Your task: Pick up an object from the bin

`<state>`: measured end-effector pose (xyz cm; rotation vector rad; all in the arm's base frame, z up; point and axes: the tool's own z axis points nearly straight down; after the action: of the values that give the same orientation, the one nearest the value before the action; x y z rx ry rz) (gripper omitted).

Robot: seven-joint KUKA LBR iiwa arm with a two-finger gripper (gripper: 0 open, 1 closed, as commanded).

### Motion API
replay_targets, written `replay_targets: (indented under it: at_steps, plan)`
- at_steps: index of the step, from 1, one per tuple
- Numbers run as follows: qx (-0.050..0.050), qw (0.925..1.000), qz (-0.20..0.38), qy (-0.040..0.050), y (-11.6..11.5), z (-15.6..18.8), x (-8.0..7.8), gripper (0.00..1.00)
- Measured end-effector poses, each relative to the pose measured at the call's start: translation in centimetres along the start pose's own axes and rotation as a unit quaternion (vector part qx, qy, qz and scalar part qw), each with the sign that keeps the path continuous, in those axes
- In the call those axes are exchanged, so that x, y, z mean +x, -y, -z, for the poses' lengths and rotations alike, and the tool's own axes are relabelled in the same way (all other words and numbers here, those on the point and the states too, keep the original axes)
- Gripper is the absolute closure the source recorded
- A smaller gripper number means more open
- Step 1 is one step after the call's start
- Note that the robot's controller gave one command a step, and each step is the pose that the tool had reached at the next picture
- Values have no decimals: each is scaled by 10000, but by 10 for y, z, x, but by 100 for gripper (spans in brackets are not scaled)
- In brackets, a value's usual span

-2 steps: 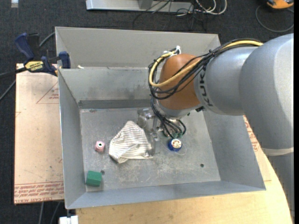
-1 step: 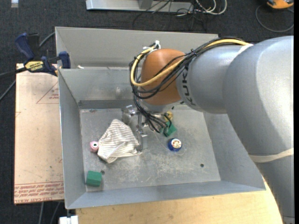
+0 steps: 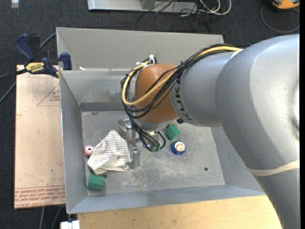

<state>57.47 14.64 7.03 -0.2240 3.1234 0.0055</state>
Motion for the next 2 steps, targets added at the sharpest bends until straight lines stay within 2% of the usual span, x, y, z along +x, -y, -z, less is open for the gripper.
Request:
replay_targets:
  at_steps: [1,2]
  plan:
    - [2,9983,581,40,-50,0,-16,0]
    - [-5,9939,1100,8,-36,1,13,0]
